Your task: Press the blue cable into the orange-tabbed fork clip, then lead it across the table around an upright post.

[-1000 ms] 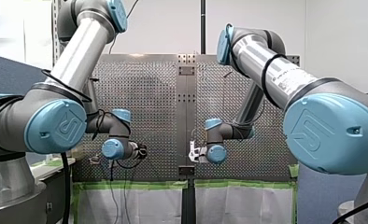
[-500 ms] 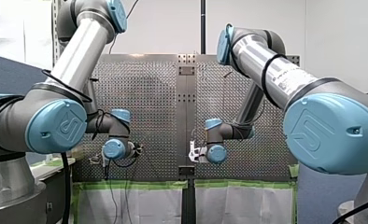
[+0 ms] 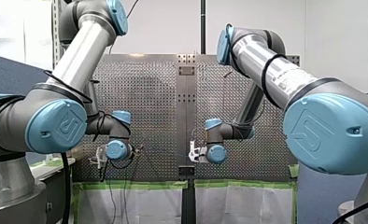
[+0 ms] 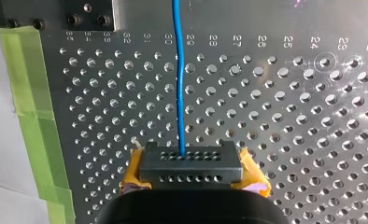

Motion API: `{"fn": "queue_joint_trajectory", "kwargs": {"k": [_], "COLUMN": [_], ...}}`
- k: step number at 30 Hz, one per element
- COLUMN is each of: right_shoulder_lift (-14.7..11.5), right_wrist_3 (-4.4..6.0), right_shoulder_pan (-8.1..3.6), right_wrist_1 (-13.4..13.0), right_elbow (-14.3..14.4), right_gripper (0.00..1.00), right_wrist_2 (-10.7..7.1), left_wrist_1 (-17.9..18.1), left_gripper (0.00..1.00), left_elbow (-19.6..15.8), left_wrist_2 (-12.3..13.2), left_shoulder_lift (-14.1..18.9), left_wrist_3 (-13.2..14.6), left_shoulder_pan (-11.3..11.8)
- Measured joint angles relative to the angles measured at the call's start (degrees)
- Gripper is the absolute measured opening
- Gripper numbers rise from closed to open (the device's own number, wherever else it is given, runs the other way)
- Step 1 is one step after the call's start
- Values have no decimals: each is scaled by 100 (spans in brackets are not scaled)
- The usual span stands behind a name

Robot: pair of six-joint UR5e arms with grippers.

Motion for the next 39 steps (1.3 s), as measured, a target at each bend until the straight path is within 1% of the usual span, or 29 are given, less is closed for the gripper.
{"fn": "queue_joint_trajectory", "kwargs": {"k": [4,7,13,16,22,27,34,39], "right_shoulder_lift": [0,0,0,0,0,0,0,0], "right_wrist_3": [9,31,65,87,106,121,131,129], "right_shoulder_pan": [-3,-5,-6,-6,-7,-7,-7,-7], "right_wrist_1": [0,-5,-6,-2,0,-1,0,0], "right_elbow": [0,-1,-2,-2,0,0,0,-1], "right_gripper": [0,0,0,0,0,0,0,0], "right_wrist_2": [-6,-13,-53,-64,-101,-105,-106,-110], "left_wrist_1": [6,48,155,200,473,688,876,924], "left_gripper": [100,100,100,100,100,100,100,100], "left_elbow": [45,58,71,111,179,184,212,255], "left_wrist_2": [-201,-223,-30,51,259,242,179,170], "left_shoulder_lift": [-4,-7,-35,-137,-456,-608,-628,-630], "left_wrist_3": [-4,-33,-197,-299,-420,-382,-325,-244], "left_shoulder_pan": [-14,-32,-70,-86,-115,-133,-135,-132]}}
